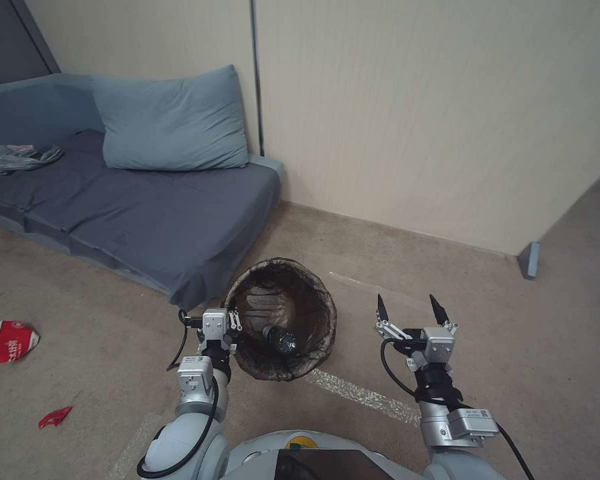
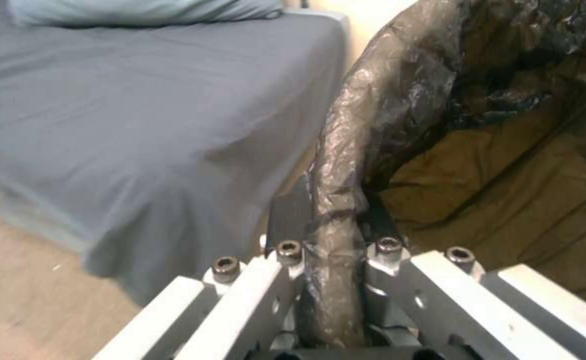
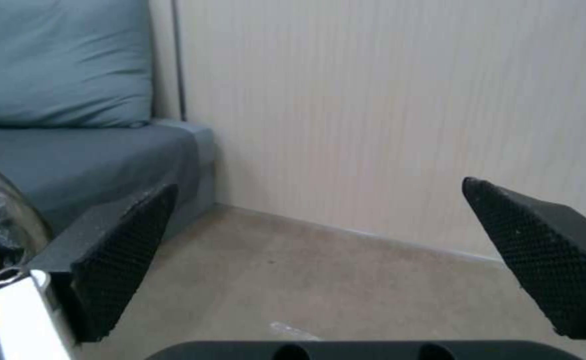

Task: Pick up the trash bin, then pick up the garbage from the floor and place it into the trash bin.

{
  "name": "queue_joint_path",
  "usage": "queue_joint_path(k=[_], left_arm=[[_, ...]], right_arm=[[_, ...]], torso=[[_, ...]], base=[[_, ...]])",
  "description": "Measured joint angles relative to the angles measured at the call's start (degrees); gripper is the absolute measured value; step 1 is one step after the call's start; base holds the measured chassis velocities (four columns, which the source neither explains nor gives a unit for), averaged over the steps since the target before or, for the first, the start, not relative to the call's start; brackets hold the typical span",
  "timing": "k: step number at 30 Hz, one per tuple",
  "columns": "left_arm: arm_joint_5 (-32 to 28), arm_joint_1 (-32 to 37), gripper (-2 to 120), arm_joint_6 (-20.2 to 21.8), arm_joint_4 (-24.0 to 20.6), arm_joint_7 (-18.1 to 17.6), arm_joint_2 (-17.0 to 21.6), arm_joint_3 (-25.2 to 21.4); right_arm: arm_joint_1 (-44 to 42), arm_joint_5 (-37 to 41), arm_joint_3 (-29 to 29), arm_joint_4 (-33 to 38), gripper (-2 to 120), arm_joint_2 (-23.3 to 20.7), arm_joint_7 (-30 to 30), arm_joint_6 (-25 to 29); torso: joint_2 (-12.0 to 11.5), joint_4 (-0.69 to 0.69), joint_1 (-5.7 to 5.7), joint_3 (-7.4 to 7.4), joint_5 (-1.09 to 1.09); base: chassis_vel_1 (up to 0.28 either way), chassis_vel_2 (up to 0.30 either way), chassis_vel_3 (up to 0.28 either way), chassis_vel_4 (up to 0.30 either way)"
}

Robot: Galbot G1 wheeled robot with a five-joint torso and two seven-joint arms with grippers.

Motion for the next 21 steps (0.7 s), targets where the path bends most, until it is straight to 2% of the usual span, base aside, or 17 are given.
queue_joint_path(k=[12,21], left_arm=[[-0.81,0.49,3,1.34,-0.37,0.03,0.18,0.19],[-1.26,0.53,3,2.1,-0.59,-0.17,0.11,0.24]], right_arm=[[1.4,1.55,0.51,-0.33,100,-0.03,-0.45,-0.27],[1.91,1.21,0.83,-1.16,100,-0.04,-1.5,2.52]], torso=[[0.0,-0.01,0.0,0.0,0.0],[0.0,0.0,0.0,0.0,0.0]], base=[[0.098,0.099,0.103,0.099],[0.116,0.124,0.126,0.121]])
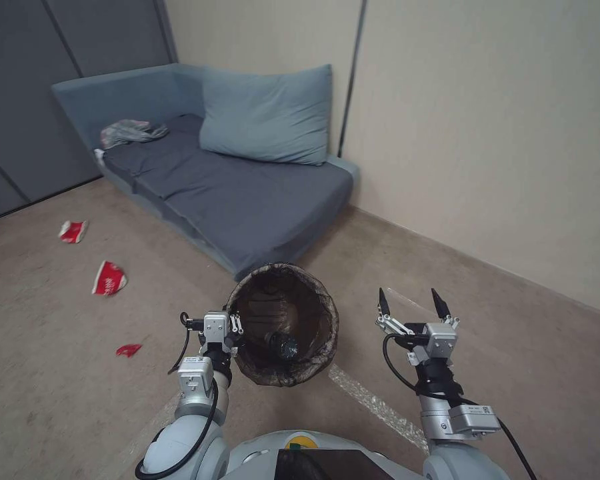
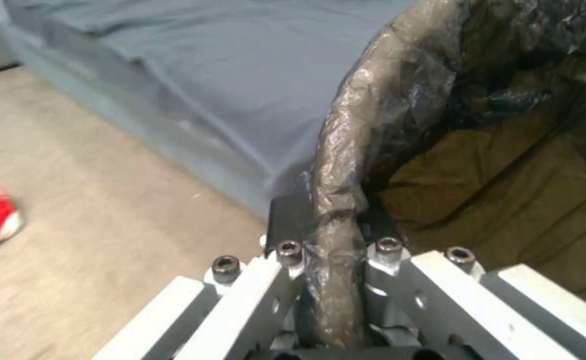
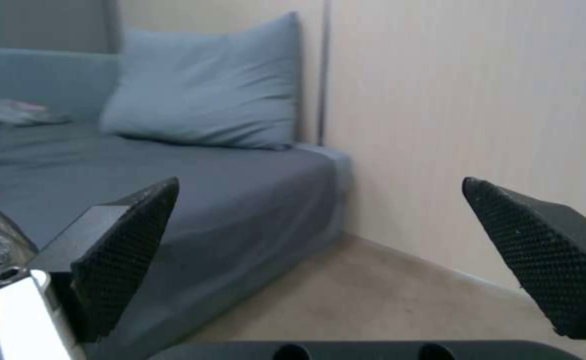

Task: Pick up the trash bin, then pick up the garbage from the floor and place it into the trash bin.

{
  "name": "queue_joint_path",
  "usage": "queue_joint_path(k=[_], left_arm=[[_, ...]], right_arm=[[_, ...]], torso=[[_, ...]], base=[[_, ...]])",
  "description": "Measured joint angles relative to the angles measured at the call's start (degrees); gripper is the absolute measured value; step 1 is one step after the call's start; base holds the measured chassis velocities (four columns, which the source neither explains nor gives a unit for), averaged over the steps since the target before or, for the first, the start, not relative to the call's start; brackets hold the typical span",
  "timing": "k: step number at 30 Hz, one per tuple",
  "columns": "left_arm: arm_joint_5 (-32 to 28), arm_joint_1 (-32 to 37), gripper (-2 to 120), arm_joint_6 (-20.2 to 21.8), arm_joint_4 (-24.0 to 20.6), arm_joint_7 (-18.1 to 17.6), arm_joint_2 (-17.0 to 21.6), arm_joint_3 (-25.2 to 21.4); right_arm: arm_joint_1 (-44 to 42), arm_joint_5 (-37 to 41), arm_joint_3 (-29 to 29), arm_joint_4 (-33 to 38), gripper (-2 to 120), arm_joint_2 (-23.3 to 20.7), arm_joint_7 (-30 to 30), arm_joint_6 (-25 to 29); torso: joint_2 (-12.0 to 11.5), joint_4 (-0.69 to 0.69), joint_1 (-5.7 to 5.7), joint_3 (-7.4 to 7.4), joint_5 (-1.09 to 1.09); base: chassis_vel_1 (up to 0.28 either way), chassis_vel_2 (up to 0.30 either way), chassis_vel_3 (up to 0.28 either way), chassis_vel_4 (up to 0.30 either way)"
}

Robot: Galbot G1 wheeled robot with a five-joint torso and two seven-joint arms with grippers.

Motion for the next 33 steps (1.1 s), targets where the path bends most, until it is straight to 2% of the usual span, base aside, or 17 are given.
queue_joint_path(k=[33], left_arm=[[0.82,0.7,3,0.06,-0.45,-0.03,-0.69,0.24]], right_arm=[[0.41,-0.95,-0.12,-0.14,100,0.0,-1.15,0.16]], torso=[[0.0,0.01,0.0,0.0,0.0]], base=[[0.125,0.122,0.126,0.124]])
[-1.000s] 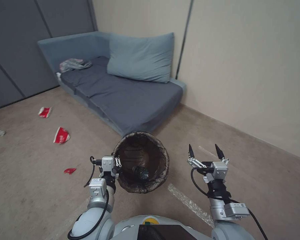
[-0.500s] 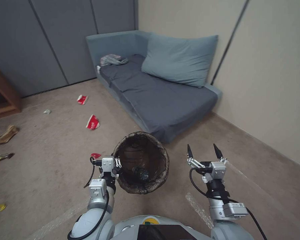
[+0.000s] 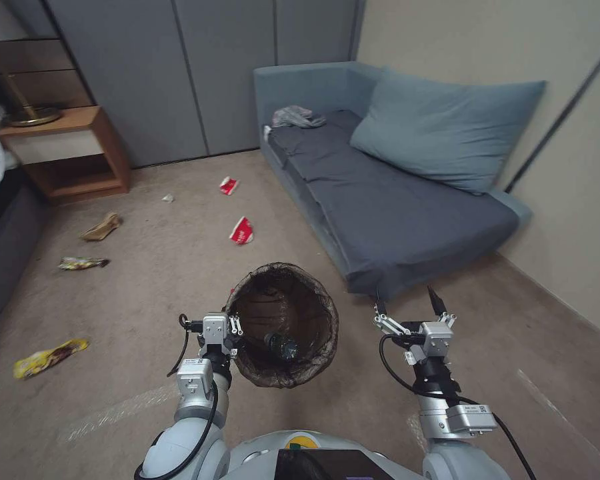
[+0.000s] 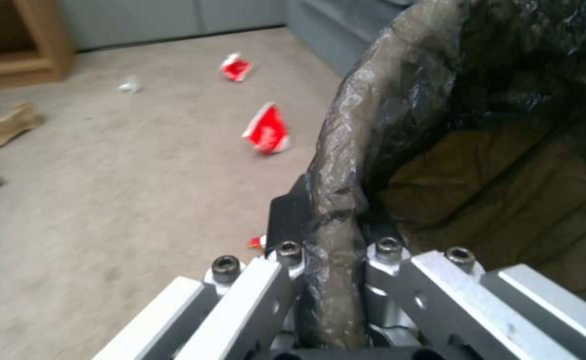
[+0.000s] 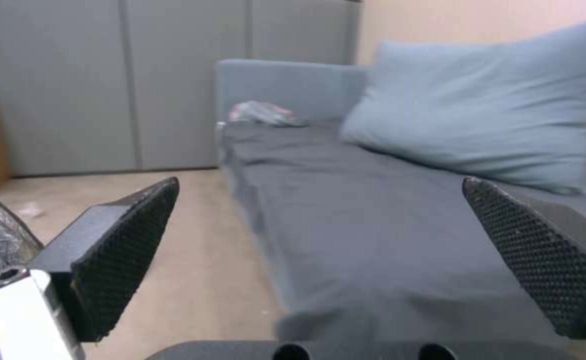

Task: Pick up the trash bin, then pick up the garbage from the floor and place it into the trash bin.

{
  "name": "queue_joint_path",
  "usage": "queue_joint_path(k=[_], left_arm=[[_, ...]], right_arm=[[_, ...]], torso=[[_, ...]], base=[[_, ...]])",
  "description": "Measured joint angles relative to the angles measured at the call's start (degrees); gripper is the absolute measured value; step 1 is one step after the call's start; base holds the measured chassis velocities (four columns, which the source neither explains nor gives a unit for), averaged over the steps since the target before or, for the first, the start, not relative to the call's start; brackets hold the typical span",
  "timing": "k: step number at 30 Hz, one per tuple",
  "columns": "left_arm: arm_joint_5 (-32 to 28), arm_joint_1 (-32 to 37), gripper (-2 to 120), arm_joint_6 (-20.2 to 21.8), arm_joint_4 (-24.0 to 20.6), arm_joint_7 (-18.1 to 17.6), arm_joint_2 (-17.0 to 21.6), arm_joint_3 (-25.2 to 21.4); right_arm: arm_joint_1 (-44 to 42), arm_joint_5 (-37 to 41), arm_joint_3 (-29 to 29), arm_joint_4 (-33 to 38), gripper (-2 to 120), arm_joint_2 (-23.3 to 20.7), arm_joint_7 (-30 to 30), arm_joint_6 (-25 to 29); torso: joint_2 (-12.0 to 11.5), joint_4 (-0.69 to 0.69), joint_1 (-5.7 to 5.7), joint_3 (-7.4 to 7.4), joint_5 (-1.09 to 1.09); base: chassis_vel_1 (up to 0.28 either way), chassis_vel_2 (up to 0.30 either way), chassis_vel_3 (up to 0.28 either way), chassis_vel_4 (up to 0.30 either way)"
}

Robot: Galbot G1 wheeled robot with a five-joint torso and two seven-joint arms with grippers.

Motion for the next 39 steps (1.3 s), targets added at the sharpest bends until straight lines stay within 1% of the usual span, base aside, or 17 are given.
queue_joint_path(k=[39], left_arm=[[0.51,-0.29,3,-0.47,0.48,0.11,0.04,-0.53]], right_arm=[[0.73,-0.48,0.3,0.09,100,0.0,-0.98,-0.26]], torso=[[0.0,-0.01,0.0,0.0,0.0]], base=[[0.122,0.124,0.116,0.121]])
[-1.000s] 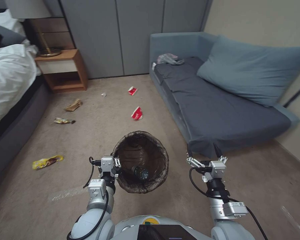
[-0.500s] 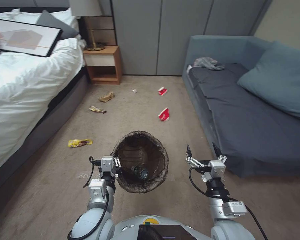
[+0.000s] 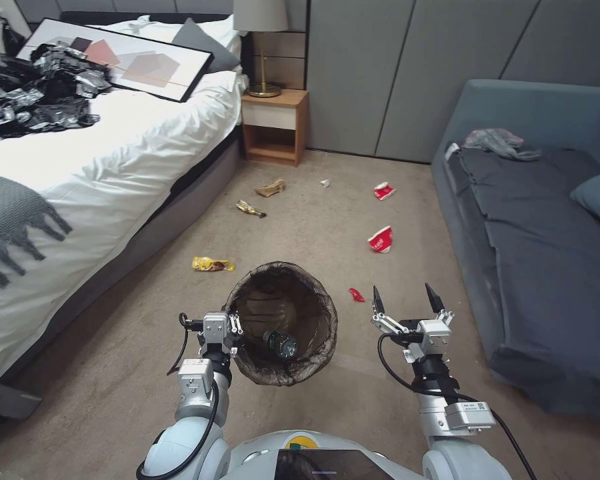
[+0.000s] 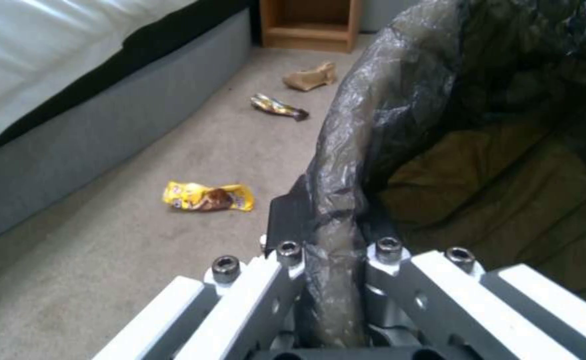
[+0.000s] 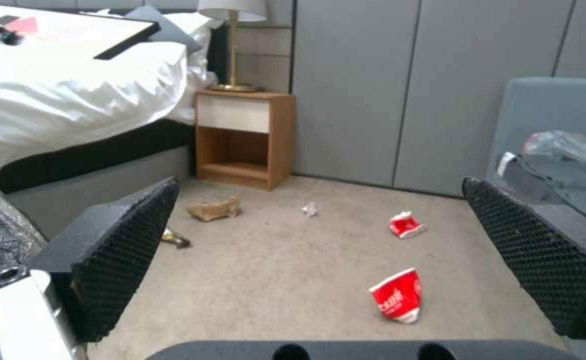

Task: Pick up the trash bin, then pick up the garbage from the floor and place it into the trash bin.

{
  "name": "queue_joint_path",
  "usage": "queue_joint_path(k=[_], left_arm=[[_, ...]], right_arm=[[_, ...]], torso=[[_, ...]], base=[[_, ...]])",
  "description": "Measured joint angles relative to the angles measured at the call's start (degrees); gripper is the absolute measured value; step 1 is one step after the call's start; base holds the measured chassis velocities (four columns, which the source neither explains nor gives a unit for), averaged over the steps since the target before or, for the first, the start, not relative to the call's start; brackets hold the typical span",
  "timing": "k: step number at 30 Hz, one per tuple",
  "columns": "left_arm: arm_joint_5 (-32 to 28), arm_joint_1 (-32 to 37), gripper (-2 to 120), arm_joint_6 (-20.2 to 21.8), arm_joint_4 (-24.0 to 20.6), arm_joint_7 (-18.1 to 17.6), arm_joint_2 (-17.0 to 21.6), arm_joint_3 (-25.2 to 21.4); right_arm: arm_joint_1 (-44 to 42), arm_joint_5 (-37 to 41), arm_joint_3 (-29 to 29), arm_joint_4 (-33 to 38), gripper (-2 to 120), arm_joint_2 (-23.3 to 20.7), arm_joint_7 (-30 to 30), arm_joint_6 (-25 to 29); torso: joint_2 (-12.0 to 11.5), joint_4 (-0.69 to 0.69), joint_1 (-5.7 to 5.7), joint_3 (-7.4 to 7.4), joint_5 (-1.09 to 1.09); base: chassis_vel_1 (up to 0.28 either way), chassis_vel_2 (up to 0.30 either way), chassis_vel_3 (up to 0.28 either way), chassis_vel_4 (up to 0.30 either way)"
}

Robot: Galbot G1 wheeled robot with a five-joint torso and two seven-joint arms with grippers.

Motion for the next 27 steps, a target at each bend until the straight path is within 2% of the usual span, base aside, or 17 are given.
queue_joint_path(k=[5,10,27], left_arm=[[-0.02,0.03,3,-0.94,0.16,0.04,0.1,0.42],[-0.09,0.09,3,-1.71,0.07,0.03,0.27,0.31],[-0.11,-0.15,3,-1.84,0.35,-0.47,0.08,0.38]], right_arm=[[0.05,0.06,0.07,0.0,100,0.0,-0.04,-0.01],[0.15,0.16,0.09,0.0,100,0.0,-0.05,0.0],[0.48,0.24,0.7,-0.35,100,0.0,-0.44,0.25]], torso=[[0.0,0.03,0.0,0.0,0.0],[0.0,-0.02,0.0,0.0,0.0],[0.0,0.01,0.0,0.0,0.0]], base=[[0.0,0.0,0.0,0.0],[0.0,0.0,0.0,0.0],[-0.016,0.008,0.011,-0.011]])
